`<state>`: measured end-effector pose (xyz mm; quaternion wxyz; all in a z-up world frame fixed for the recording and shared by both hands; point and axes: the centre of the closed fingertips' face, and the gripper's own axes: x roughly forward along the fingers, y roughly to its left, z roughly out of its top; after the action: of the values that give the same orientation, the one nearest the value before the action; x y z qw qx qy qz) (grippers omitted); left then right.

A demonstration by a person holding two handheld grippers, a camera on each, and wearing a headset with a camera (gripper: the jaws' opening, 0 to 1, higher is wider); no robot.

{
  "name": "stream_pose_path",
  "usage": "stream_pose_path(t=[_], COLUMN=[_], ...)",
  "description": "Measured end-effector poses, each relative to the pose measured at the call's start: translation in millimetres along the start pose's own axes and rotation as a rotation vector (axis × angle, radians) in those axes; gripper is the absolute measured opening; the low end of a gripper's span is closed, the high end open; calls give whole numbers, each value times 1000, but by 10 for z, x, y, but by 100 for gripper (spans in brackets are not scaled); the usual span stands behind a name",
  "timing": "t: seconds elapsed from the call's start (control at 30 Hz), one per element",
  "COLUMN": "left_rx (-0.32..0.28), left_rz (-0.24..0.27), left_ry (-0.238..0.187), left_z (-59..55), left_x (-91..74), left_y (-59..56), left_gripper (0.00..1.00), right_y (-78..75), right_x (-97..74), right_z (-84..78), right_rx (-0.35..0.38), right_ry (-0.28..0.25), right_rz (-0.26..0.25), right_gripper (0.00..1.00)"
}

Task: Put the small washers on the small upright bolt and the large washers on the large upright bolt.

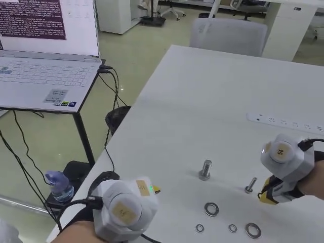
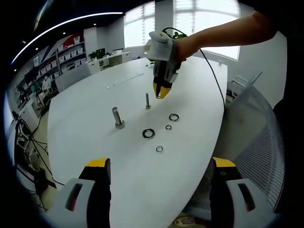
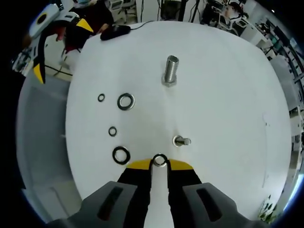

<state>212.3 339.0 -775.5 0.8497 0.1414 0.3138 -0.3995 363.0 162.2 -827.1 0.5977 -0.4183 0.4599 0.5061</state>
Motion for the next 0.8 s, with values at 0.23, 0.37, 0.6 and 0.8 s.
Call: stream_pose_path(t=[0.23, 0.37, 0.6, 0.8], left_rx=[2, 3, 2, 0], left_rz=[-5, -6, -7, -4], left_ry=[4, 4, 3, 2], left_z=[-8, -12, -2, 13], left_x=[21, 26, 23, 7], left_y=[-20, -17, 7, 35], left_gripper=[85, 85, 85, 85], right_y=[-94, -143, -181, -176], right_x=[-68, -119, -163, -160], right_z=[34, 89, 184, 245], right_rx=[4, 6, 4, -2], right_ry=[-9, -14, -25, -24], right_rz=[-15, -25, -37, -38], right_gripper=[13, 13, 13, 13])
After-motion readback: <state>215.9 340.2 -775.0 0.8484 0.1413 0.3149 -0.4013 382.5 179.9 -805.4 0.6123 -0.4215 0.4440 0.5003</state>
